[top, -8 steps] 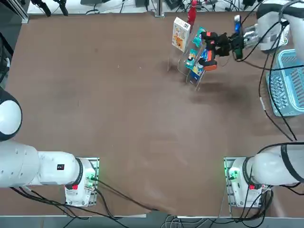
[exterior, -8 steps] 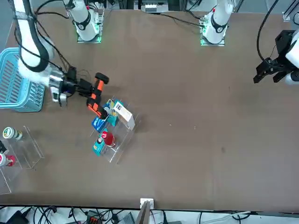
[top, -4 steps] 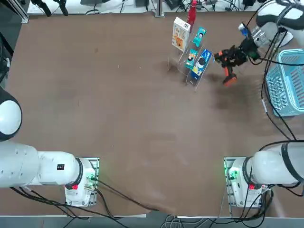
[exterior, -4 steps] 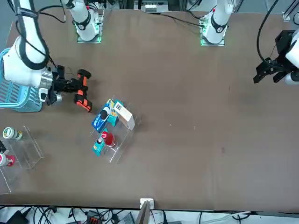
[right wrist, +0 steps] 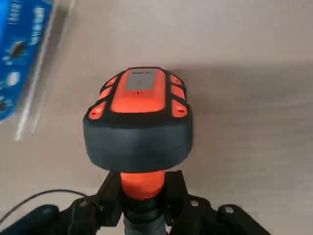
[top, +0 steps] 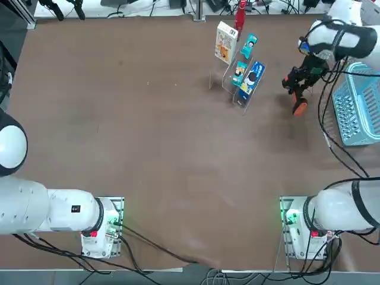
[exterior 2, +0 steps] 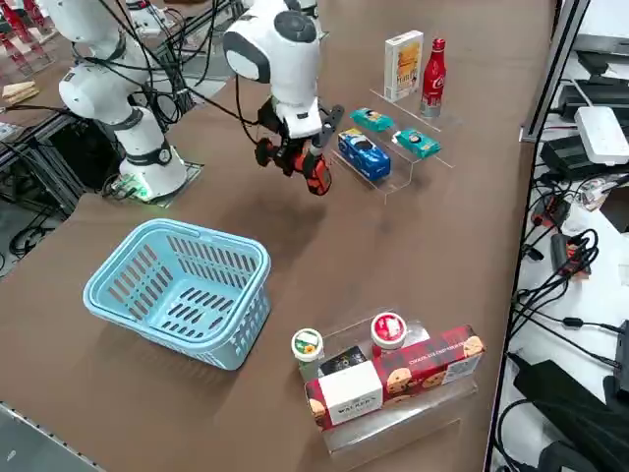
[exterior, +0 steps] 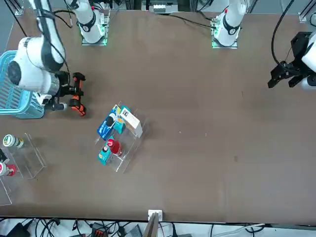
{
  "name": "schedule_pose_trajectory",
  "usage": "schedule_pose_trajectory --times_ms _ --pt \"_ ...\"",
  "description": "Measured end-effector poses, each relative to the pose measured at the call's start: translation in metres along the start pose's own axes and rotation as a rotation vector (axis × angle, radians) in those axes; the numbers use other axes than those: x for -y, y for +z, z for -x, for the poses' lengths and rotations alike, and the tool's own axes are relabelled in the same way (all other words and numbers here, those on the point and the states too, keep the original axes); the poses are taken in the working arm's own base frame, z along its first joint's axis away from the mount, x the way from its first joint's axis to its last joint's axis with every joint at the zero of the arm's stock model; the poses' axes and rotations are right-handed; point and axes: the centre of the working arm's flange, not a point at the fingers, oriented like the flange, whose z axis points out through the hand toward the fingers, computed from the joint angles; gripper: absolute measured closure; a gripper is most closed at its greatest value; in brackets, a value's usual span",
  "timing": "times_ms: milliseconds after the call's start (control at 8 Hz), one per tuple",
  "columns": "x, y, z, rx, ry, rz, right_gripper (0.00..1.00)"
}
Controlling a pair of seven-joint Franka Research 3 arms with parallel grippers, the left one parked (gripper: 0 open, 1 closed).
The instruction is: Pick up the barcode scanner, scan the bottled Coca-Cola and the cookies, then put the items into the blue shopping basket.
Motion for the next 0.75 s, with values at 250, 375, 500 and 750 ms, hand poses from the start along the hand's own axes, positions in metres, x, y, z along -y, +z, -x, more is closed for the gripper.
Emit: schedule_pose_trajectory --times_ms 250,375,500,750 --pt "-0.007 0.028 0.006 -0.065 -0.01 0.082 0.57" --pt "-0.009 0.044 0.012 -0.081 -0.012 0.103 0.57" --pt "-0.01 0.056 0.018 -0.082 -0.014 0.108 0.57" --pt "-0.011 0.073 0.026 -0.103 -0.024 0.114 0.57"
